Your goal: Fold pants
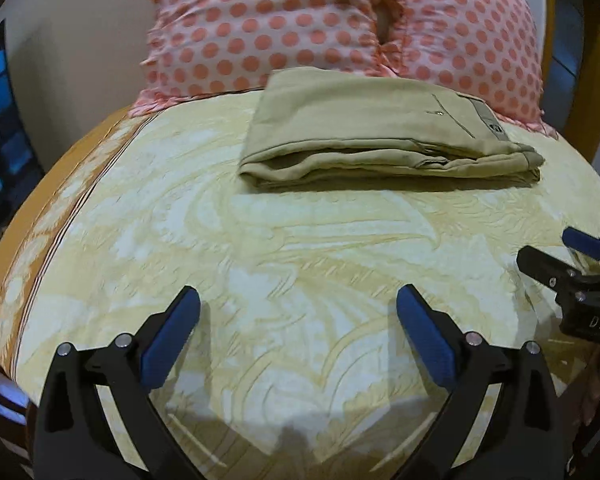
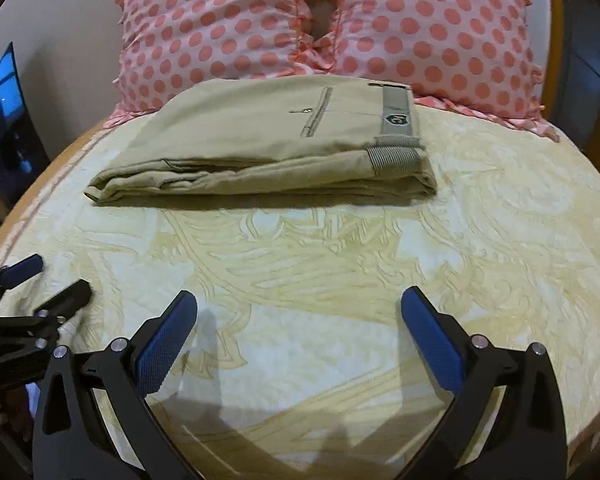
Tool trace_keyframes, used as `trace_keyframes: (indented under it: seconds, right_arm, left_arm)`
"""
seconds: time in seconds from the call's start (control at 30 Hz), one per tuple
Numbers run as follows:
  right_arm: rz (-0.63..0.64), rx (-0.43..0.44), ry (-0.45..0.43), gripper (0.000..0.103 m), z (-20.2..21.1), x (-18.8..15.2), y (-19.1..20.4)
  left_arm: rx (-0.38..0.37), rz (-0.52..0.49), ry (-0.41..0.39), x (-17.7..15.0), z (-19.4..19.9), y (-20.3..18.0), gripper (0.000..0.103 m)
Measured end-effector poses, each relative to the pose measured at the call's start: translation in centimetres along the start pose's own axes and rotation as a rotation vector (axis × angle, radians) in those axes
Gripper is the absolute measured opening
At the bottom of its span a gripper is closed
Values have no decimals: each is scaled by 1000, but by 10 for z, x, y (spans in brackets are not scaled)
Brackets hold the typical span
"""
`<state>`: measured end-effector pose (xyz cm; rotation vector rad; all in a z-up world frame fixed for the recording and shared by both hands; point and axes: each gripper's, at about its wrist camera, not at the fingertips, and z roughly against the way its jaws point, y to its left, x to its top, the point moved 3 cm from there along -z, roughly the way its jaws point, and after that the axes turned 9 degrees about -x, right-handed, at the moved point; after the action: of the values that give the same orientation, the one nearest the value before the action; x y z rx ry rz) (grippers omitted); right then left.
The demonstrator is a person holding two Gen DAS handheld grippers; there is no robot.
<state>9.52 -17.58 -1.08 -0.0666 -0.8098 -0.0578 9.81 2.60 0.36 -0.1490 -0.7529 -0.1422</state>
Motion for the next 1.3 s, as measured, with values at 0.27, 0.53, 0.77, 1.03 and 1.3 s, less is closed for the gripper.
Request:
trace_keyframes:
  seconds: [0.27, 0.53, 0.77, 1.03, 1.3]
  right_arm:
    - [-29, -79, -40, 102, 5, -9, 5]
    - [-30, -81, -40, 102, 5, -9, 5]
    - [-29, -80, -40, 102, 5, -9, 5]
    - [-29, -79, -40, 102, 5, -9, 4]
    - [-27, -78, -41, 102, 5, -9, 4]
  left_arm:
    - [0, -3, -66, -8, 4, 0, 101]
    - [7, 5, -63, -8, 4, 0, 101]
    - [7, 4, -64, -7, 4, -1, 101]
    - [4, 2, -66, -7, 4, -1, 101]
    - [5, 2, -68, -7, 4, -1, 101]
